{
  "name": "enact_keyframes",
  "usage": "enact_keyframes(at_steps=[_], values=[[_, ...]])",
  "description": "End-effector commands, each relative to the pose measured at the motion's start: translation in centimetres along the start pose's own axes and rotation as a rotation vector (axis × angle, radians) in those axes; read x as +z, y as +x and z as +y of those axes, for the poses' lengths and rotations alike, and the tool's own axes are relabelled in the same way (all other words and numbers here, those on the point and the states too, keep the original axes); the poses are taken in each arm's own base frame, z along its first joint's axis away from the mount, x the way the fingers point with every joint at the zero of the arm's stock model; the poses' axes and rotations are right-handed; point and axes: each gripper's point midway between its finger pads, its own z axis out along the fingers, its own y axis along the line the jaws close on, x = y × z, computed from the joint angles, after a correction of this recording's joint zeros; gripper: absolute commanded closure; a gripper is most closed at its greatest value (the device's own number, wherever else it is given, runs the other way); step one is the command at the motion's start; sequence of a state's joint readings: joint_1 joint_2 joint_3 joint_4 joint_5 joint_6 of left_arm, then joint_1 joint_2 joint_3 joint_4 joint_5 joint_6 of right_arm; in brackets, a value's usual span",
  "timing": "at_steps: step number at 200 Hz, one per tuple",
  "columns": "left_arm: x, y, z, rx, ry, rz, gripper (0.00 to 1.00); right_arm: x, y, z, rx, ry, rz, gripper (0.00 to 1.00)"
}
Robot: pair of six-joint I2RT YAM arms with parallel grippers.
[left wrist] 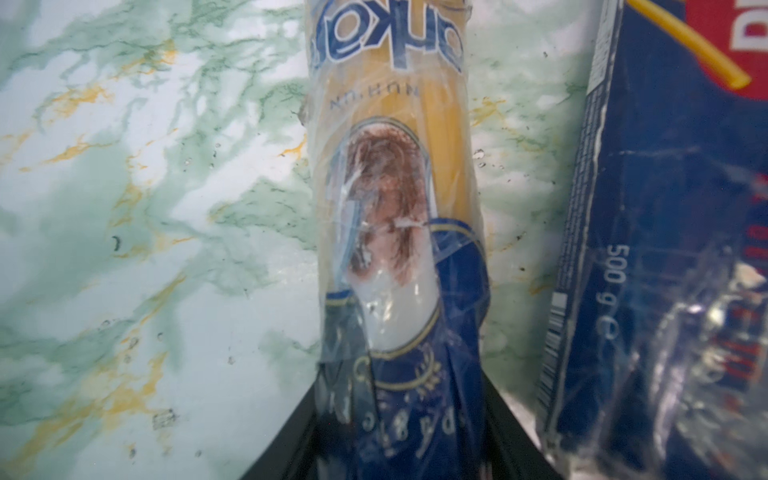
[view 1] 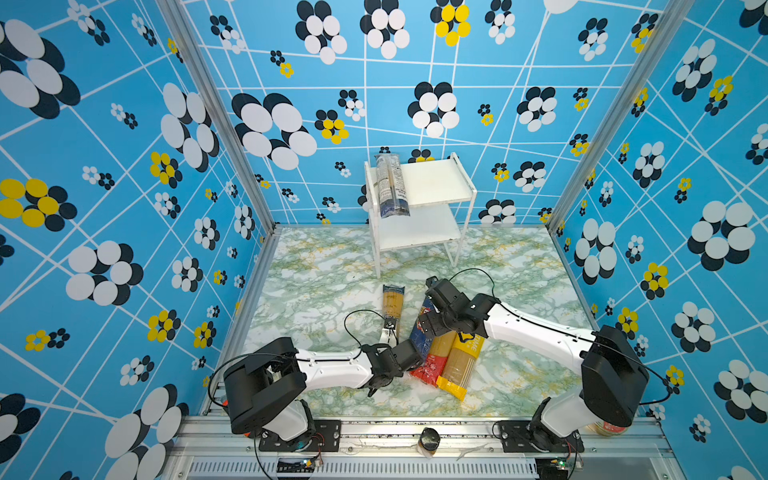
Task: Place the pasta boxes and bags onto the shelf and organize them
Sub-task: 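Close the left gripper on the Ankara bag's blue end and tilt it upright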
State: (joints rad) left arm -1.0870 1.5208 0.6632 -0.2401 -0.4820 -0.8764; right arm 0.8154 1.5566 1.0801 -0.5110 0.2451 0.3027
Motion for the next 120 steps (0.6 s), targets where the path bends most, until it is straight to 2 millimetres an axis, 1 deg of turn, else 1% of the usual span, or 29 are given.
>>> enact_keyframes(at_steps=[1,42,58,65,89,120], values=[[0.5,1.5,1.5,0.025,-0.054,0.045,0.66,-1.2,-1.1,-0.1,0.003,-0.012,-0.026,0.01],[0.2,1.0,2.0,0.019,-0.057,0.036,0.82,-1.3,-1.2,-0.2,0.002,-0.009,-0.029,0.01],[0.0,0.8,2.0,0.029,-0.058,0.042,0.92,-1.4,-1.3,-0.2,0.001,-0.009,-0.031,0.01],[-0.1,0.7,2.0,0.035,-0.059,0.045,1.0,-1.5,-1.4,-0.2,0.0,-0.006,-0.033,0.01],[-0.6,0.1,1.7,0.055,-0.056,0.045,1.0,-1.7,-1.5,-0.3,-0.002,-0.005,-0.034,0.01],[-1.6,-1.2,1.4,0.056,-0.034,0.039,1.0,-2.1,-1.7,-0.6,-0.004,-0.001,-0.039,0.01]])
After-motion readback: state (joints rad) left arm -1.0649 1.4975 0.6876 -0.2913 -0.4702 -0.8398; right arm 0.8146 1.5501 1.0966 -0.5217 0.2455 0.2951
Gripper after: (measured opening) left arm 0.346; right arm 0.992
